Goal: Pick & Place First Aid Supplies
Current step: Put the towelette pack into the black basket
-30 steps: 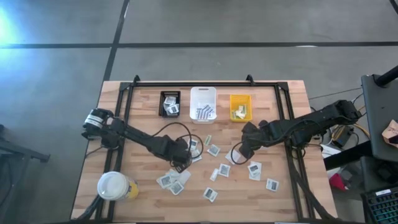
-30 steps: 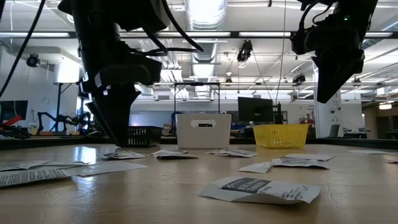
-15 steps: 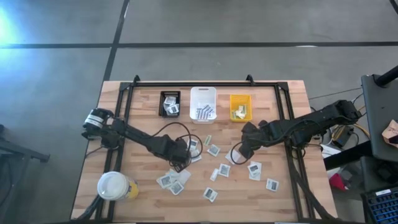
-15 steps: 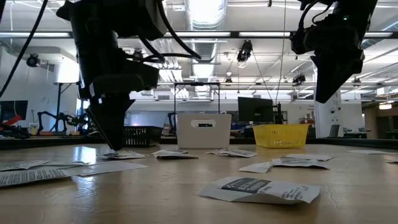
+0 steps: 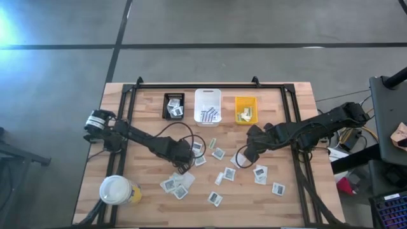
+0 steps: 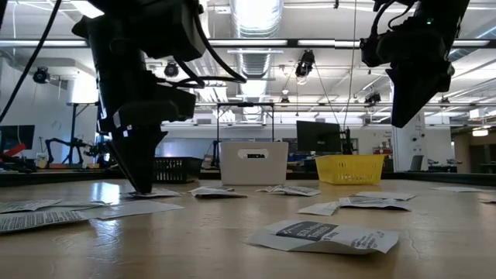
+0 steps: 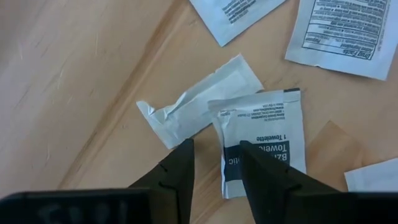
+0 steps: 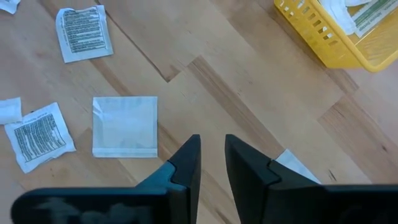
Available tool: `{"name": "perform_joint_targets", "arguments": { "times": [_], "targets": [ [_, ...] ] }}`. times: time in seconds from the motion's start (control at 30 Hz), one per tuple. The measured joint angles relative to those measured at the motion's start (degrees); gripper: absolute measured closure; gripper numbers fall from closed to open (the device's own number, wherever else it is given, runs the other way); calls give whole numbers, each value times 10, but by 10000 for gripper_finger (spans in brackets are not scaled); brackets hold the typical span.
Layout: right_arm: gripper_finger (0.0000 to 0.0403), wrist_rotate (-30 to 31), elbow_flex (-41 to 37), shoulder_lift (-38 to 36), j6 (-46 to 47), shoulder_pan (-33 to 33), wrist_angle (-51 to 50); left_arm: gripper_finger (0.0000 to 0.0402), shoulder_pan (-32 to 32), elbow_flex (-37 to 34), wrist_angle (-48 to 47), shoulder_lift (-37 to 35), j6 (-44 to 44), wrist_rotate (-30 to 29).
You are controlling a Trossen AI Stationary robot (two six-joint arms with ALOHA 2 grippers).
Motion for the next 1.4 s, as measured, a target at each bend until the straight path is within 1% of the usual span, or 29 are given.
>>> {"name": "perform_joint_targets", "arguments": {
  "times": [0.13, 0.37, 0.63, 1.0, 1.17, 1.4],
  "targets": [
    [324, 0, 0, 0, 0, 0, 2, 301, 3, -11, 0, -1, 3, 5],
    [314, 0, 0, 0, 0, 0, 2, 348, 8, -23, -6, 0, 14, 15],
    [315, 0, 0, 0, 0, 0, 3, 396, 9, -23, -8, 1, 32, 15],
    [335, 0, 0, 0, 0, 0, 3, 401, 9, -22, -9, -8, 58, 16],
    [327, 0, 0, 0, 0, 0, 3, 401, 8, -22, -20, -38, 67, 9],
    [316, 0, 0, 0, -1, 2, 3, 401, 20, -21, -13, -93, 81, -2]
  ]
}}
